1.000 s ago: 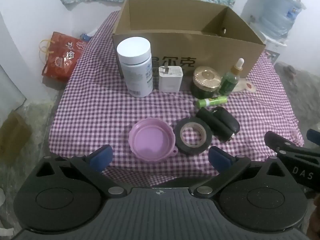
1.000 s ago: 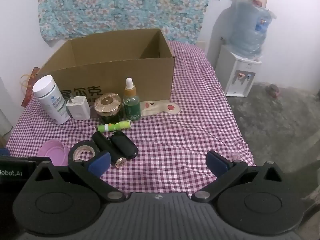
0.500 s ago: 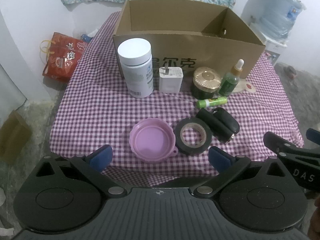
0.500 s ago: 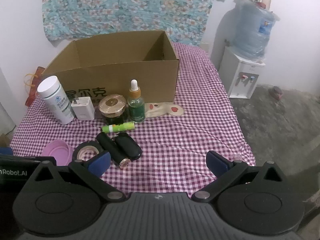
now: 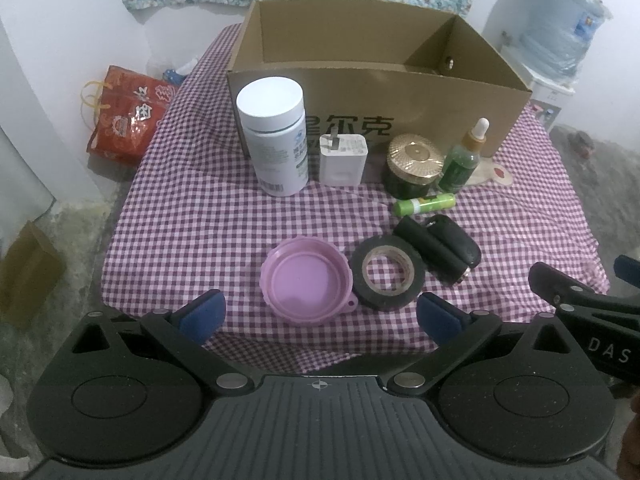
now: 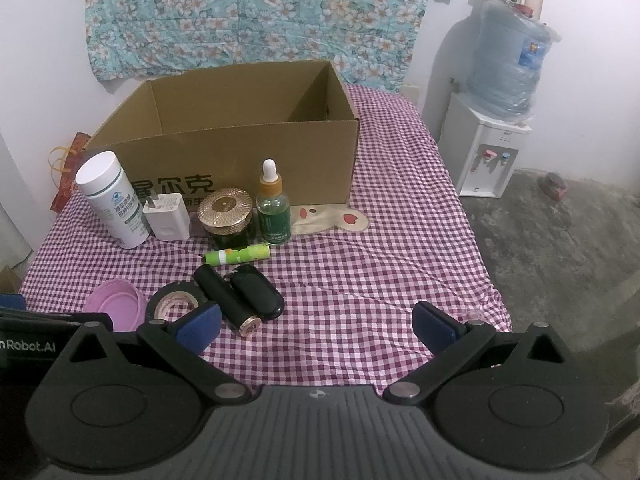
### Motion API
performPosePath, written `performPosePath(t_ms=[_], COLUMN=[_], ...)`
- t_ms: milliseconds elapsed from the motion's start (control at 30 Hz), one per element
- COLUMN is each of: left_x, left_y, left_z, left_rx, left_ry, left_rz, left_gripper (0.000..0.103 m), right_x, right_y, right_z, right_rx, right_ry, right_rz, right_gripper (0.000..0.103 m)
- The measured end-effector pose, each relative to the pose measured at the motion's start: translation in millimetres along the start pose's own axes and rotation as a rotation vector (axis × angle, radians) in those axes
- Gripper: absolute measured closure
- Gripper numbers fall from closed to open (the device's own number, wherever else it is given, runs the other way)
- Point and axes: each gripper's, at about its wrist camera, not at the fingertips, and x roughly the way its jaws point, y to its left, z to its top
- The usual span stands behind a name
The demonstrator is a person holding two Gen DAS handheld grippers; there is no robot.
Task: Organize rigid objects
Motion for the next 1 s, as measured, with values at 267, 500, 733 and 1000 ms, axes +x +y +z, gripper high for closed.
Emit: performPosePath(t_ms=[267,500,733,1000], left_x=[0.1,0.2,0.2,1.0], left_y=[-0.2,-0.2,-0.3,0.7], left_z=[0.0,-0.2,-0.5,-1.0], left_rx=[0.0,0.0,0.001,0.002], left_ry=[0.0,-0.001,-0.001,-0.001], left_rz=[0.0,0.0,0.0,0.002], left_gripper=[0.001,0.001,0.001,0.001], right_x=[-1.2,-0.9,-0.8,-0.1], right_y=[0.5,3.8,3.9,6.3], right_z=[0.7,1.6,1.6,2.2], right_rx=[-0.004,-0.007,-0.008,-0.01], right_ry=[0.0,0.0,0.001,0.0], right_rz=[0.003,0.002,0.003,0.005], right_gripper=[0.0,0.0,0.0,0.0])
